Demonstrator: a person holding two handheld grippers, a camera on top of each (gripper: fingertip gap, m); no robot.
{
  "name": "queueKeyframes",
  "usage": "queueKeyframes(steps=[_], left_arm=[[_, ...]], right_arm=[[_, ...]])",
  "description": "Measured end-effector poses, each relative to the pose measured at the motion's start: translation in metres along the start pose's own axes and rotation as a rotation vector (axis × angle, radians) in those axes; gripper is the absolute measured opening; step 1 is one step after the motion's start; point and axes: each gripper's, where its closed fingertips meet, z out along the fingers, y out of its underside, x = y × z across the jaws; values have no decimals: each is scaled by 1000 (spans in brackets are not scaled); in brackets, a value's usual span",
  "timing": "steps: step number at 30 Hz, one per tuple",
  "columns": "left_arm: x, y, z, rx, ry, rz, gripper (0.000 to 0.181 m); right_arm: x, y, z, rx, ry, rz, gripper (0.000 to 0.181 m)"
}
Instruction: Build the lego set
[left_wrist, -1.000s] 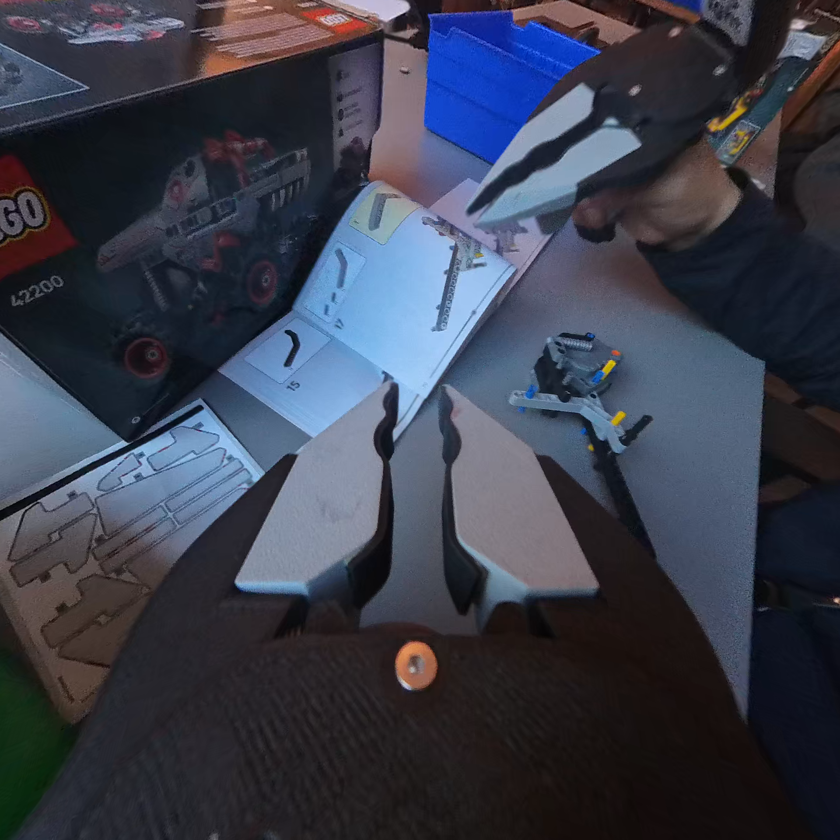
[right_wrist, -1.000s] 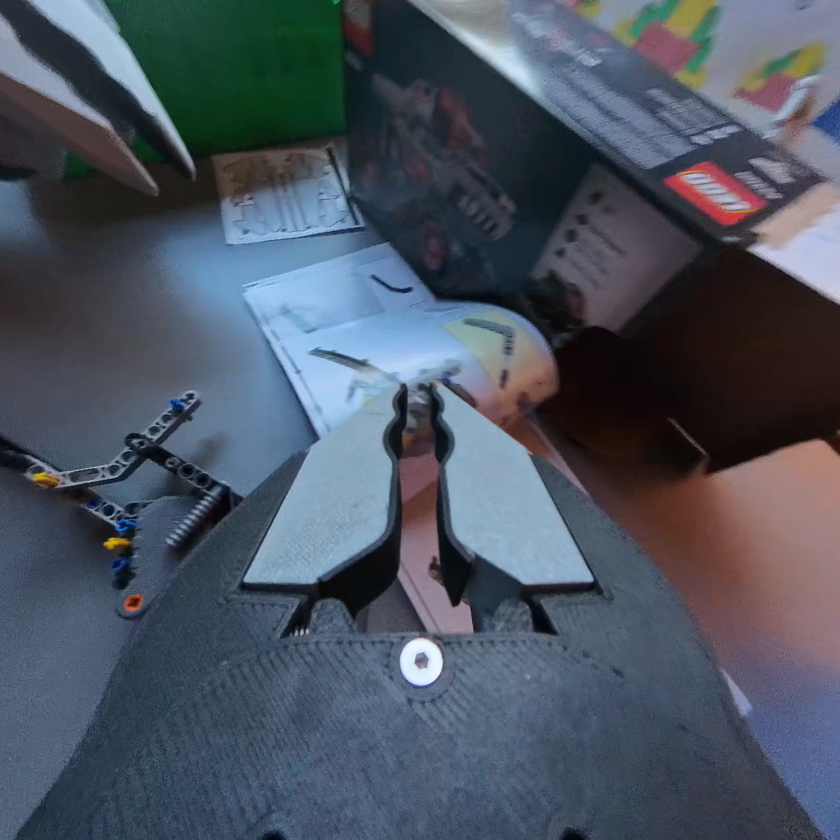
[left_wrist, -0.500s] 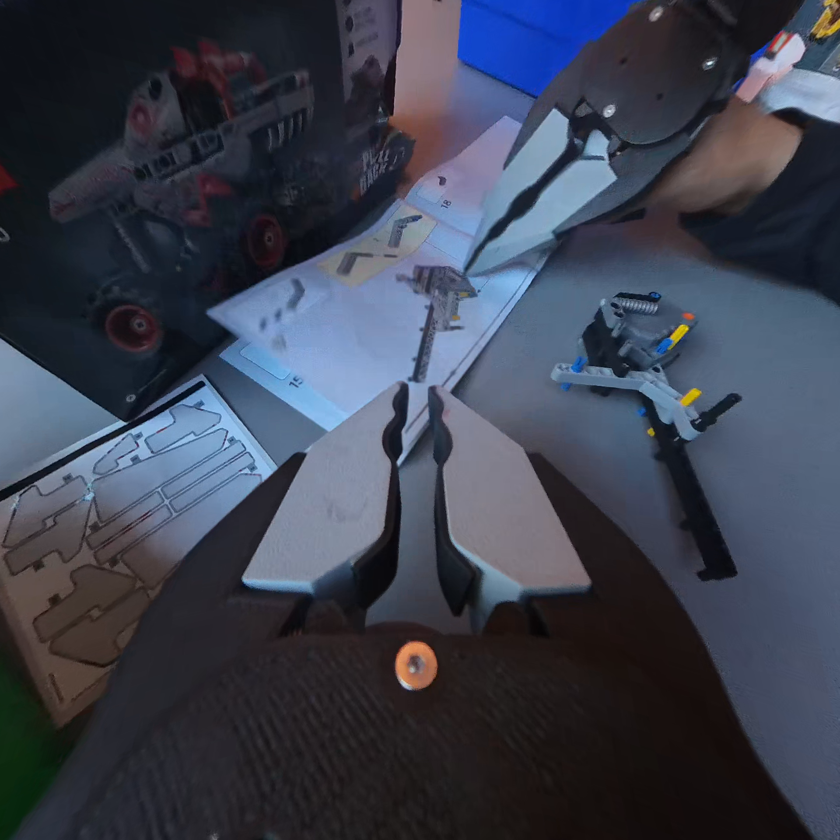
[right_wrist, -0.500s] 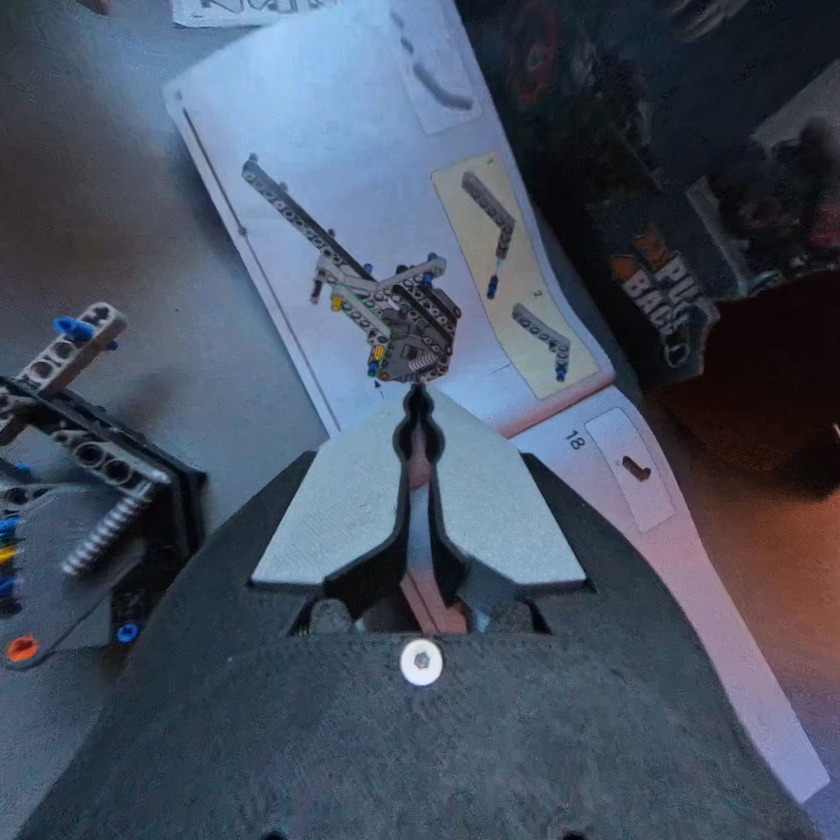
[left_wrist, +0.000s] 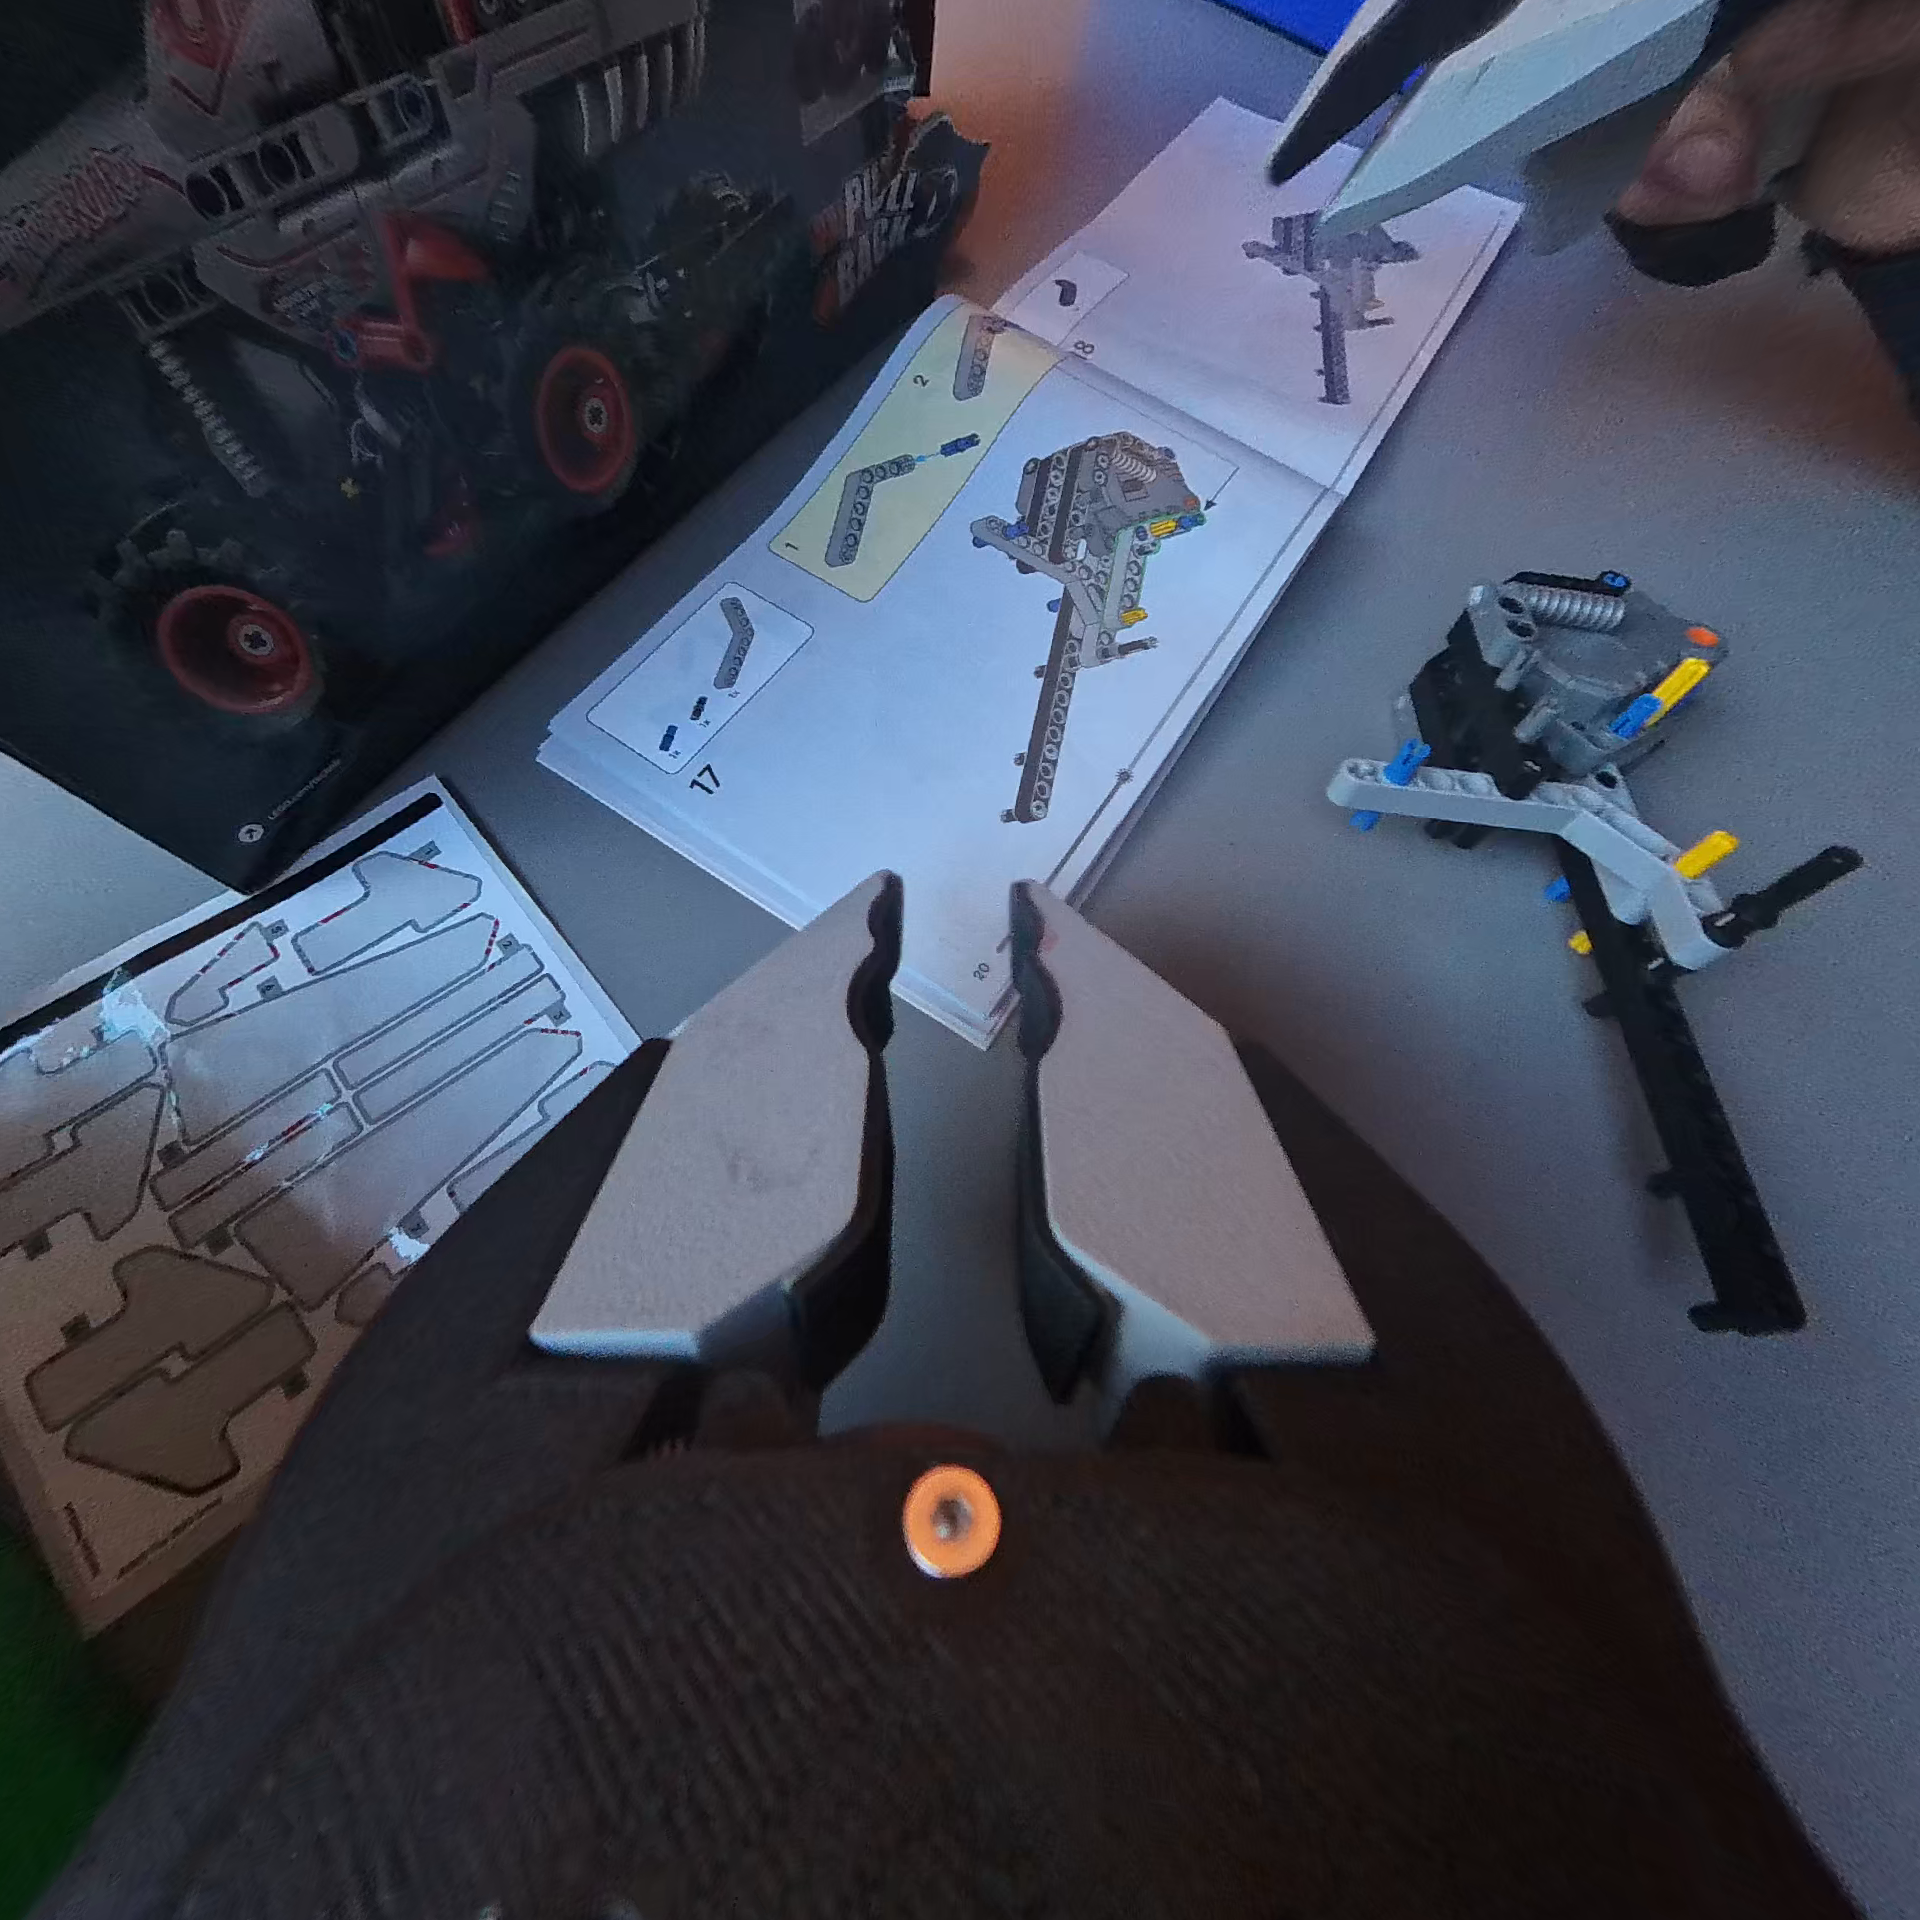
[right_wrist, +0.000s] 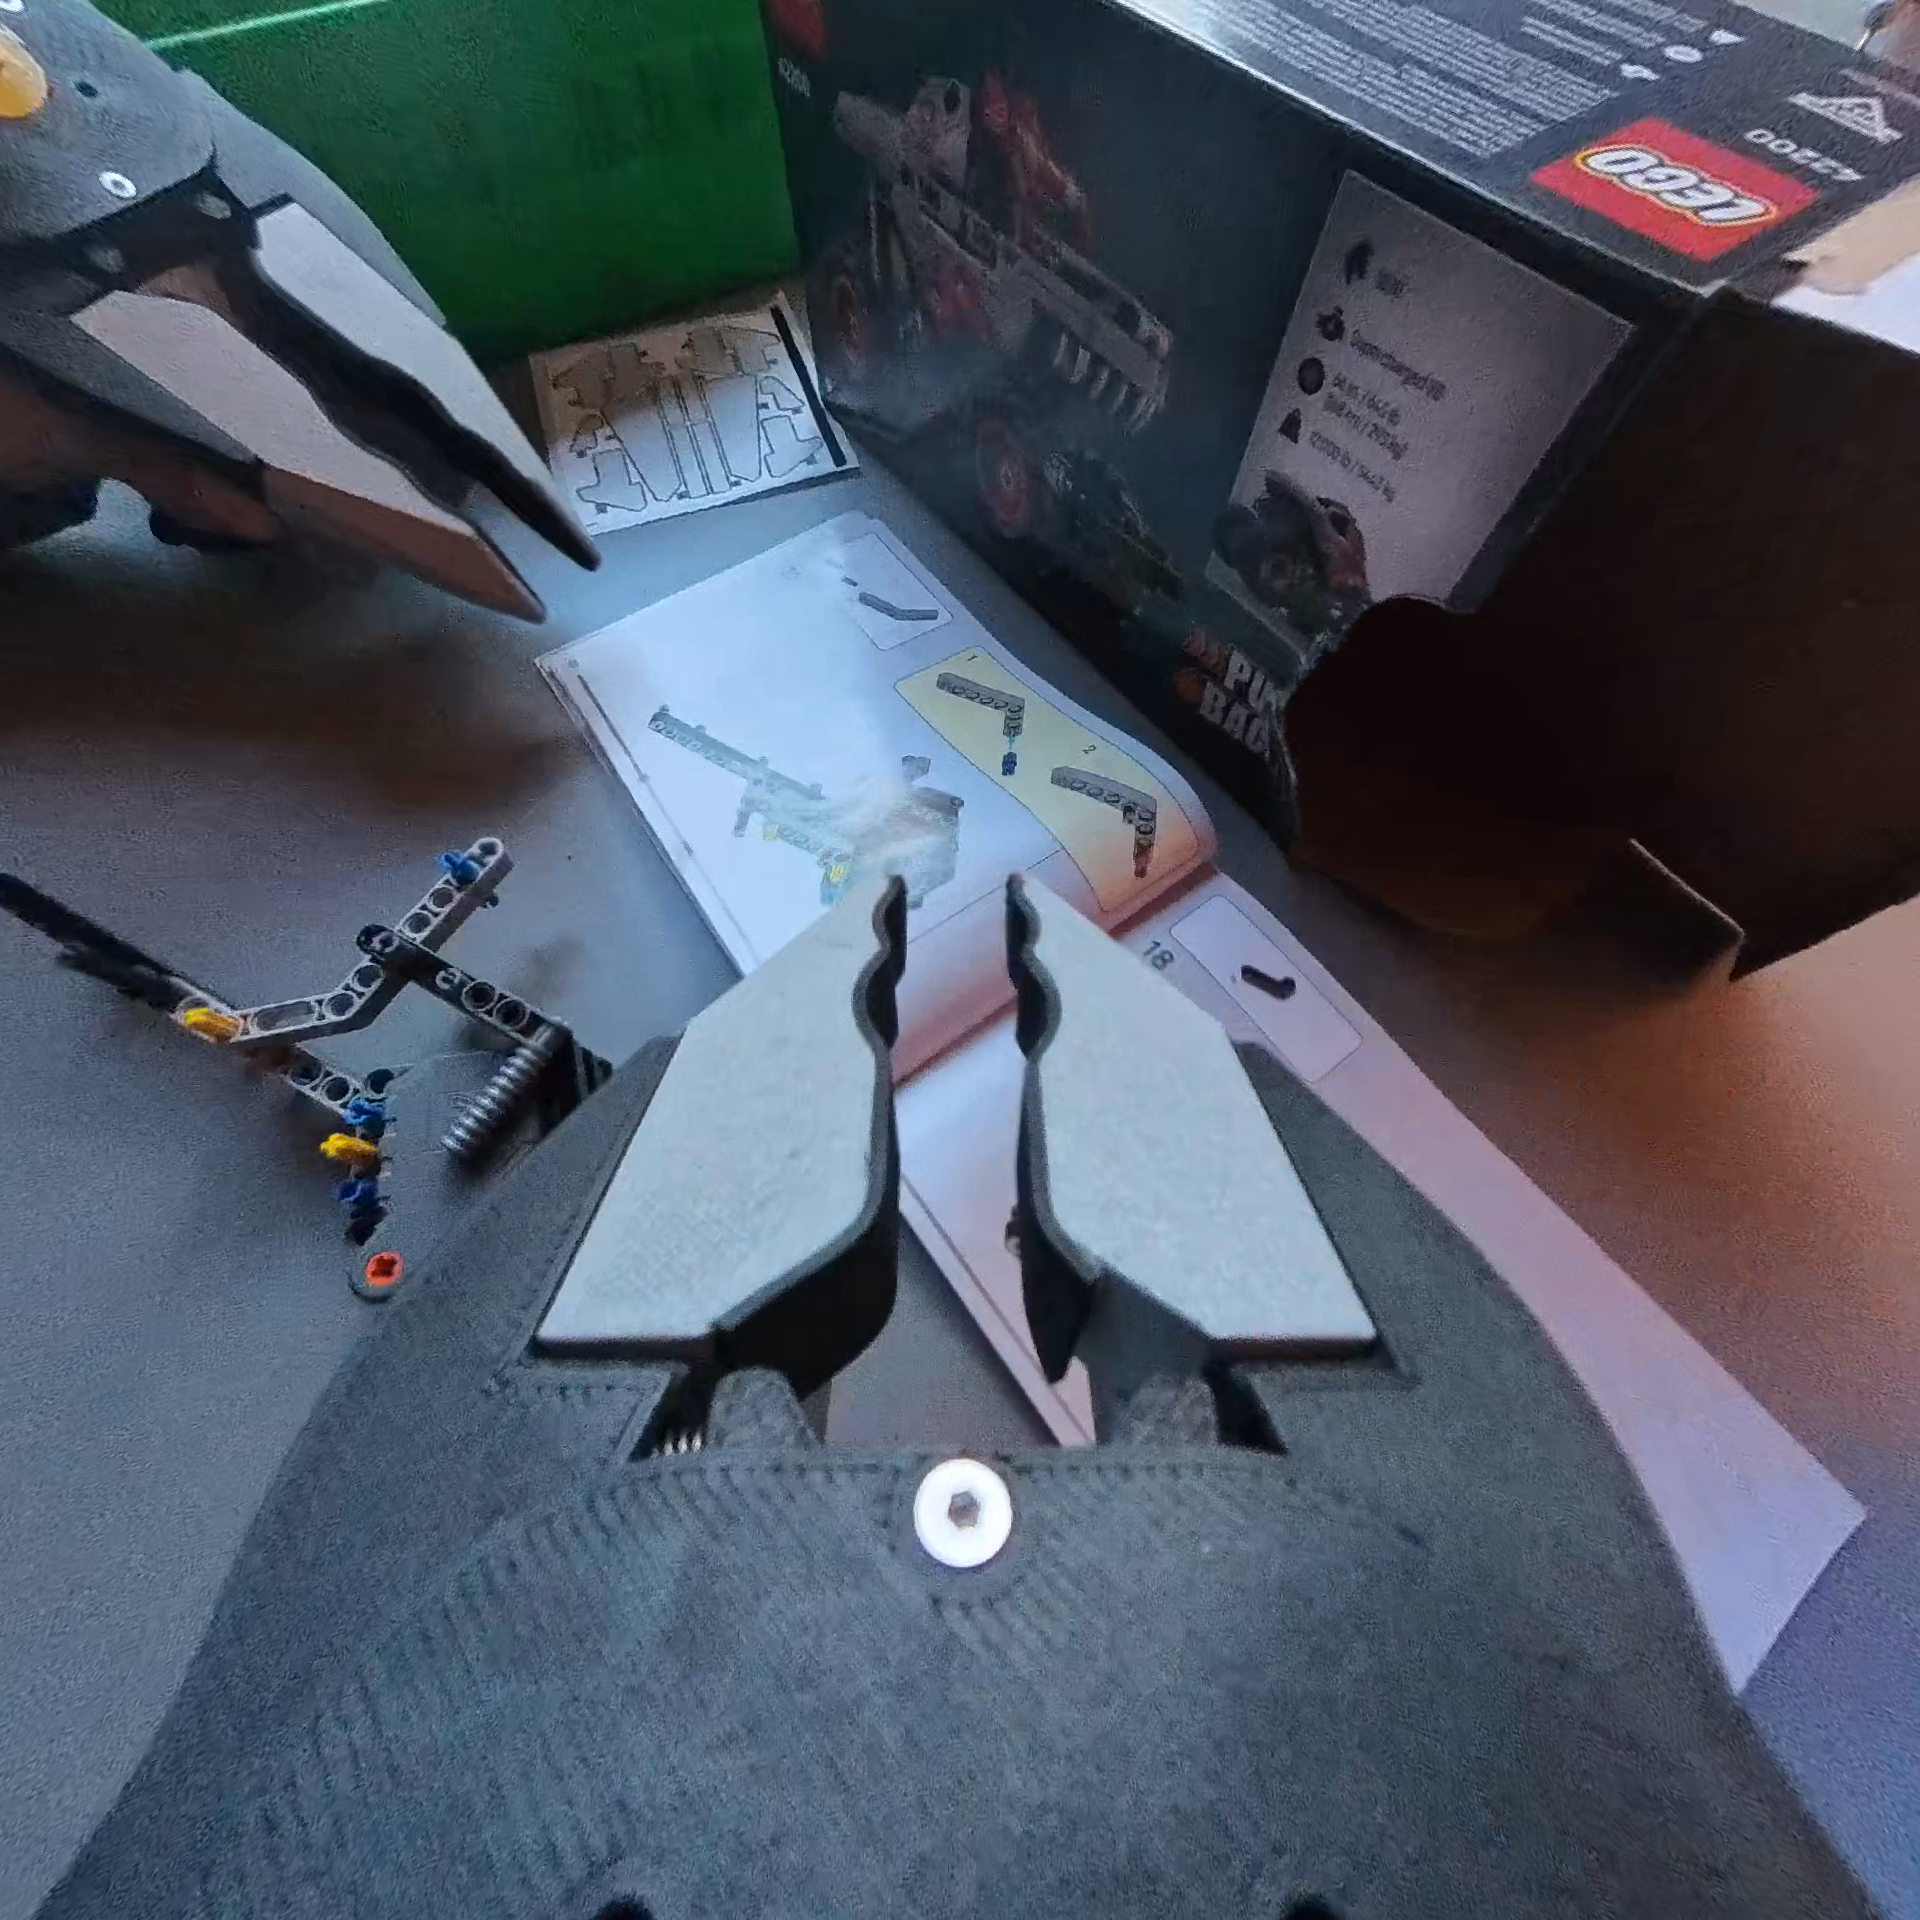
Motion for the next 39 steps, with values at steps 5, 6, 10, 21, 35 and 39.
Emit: queueKeyframes(steps=[5,6,10,21,35,39], left_arm=[[2,0,0,9,12,-11,27],[1,0,0,7,10,-8,29],[3,3,2,-9,12,7,30],[32,-19,0,87,77,40,54],[-81,-33,-244,273,-542,-20,4],[-129,54,-218,-170,-333,-180,27]], right_arm=[[-8,-6,-14,54,9,-24,22],[-7,-9,-19,75,28,-39,23],[-4,-24,-34,181,102,-65,27],[4,-43,-53,320,205,-99,38],[31,-32,-57,344,352,-134,36],[49,-19,-44,277,387,-107,35]])
